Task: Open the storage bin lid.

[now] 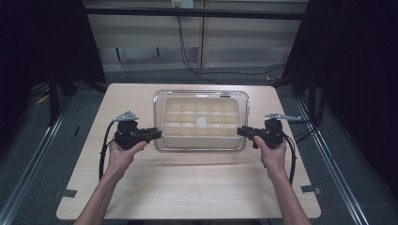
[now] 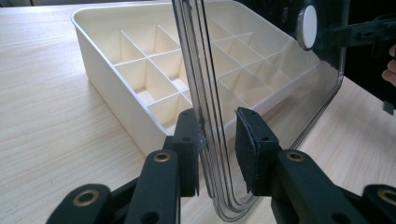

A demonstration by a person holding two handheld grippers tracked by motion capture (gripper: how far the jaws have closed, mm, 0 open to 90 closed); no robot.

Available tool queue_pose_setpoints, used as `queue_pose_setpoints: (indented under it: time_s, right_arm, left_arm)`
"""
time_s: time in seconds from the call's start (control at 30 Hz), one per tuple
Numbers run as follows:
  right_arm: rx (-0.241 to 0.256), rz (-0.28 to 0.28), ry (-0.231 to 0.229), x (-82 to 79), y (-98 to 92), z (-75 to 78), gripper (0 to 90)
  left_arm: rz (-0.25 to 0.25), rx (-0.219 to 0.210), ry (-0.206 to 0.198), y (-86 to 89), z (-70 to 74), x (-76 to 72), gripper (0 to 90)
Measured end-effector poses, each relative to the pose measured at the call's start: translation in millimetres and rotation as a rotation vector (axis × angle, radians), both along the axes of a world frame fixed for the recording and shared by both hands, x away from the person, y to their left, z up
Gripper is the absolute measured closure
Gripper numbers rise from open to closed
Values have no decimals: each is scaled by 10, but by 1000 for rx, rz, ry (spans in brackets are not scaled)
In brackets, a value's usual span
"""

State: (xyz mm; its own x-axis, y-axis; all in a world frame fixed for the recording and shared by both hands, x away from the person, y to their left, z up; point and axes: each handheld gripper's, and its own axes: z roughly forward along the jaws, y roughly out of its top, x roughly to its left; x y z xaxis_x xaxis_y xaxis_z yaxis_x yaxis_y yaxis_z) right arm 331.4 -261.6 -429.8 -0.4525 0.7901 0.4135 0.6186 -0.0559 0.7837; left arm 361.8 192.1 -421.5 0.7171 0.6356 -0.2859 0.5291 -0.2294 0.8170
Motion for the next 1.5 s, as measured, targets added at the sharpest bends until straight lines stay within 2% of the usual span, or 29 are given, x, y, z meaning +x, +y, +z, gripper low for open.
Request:
queue_pose_setpoints:
  time_s: [0.03,0.4,0.47,0.6,0.67,0.9,1.03,1.33,1.43,1.5]
  right_arm:
    - [-2,6,-1,-8,7,4,656]
    - [-3,16,8,-108,36,13,657]
    - [-7,21,6,-144,42,12,657]
    - [-8,27,6,-216,39,29,660]
    - [-6,29,5,-248,42,42,661]
    - [-12,36,8,-351,26,74,666]
    - [-4,36,16,-395,13,71,668]
    - [-8,48,18,-495,40,67,681]
    - [2,48,24,-525,42,61,680]
    - [0,55,23,-554,64,65,682]
  left_arm:
    - [1,-8,1,6,5,-10,707]
    - [-13,21,-7,39,31,-144,706]
    - [-17,13,-9,51,41,-184,709]
    - [-37,41,-10,49,59,-238,706]
    - [-31,12,-7,65,60,-256,708]
    - [-44,15,-8,53,60,-335,709]
    - [-49,12,0,55,38,-383,709]
    - [-54,47,15,75,-14,-468,701]
    - [-44,17,35,105,-5,-516,708]
    - [-39,41,27,106,-3,-551,703]
